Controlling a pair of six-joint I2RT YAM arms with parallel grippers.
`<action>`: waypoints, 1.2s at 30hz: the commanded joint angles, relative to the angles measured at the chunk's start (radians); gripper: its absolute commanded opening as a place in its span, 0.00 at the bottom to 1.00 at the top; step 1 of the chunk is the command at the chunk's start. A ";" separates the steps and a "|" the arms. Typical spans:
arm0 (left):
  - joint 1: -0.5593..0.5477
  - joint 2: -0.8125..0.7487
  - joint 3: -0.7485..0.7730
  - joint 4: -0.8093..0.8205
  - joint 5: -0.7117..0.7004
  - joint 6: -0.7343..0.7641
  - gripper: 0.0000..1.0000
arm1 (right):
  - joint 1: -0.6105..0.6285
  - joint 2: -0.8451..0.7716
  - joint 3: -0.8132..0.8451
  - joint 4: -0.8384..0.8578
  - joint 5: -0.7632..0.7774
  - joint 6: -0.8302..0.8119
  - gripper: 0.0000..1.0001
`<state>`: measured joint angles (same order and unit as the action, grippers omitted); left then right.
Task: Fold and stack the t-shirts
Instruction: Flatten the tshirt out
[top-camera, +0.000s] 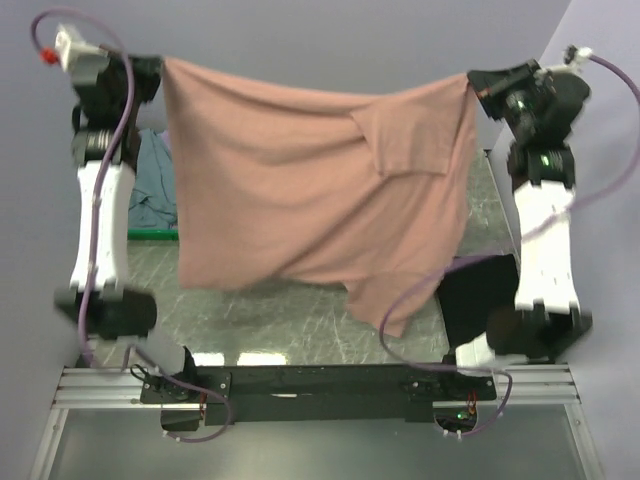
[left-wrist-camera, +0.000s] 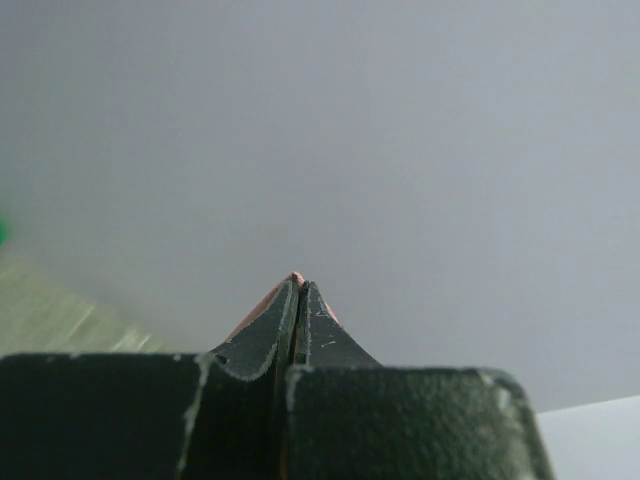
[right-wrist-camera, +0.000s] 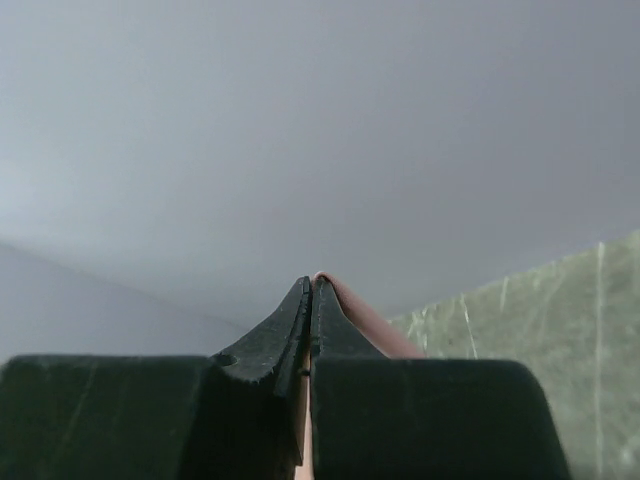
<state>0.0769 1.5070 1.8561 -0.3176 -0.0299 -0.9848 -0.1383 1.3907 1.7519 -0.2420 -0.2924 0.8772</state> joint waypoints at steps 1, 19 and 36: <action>0.020 0.232 0.320 0.126 0.123 -0.047 0.01 | -0.001 0.144 0.223 0.219 -0.051 0.072 0.00; 0.192 0.125 -0.117 0.284 0.352 -0.160 0.01 | -0.093 -0.019 -0.294 0.099 -0.076 0.046 0.00; 0.063 0.027 -0.945 0.135 0.067 -0.112 0.00 | -0.083 0.245 -0.767 0.066 0.036 -0.061 0.29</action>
<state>0.1459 1.6192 0.9333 -0.1864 0.1368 -1.1183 -0.2268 1.7138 1.0138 -0.2211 -0.3256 0.8402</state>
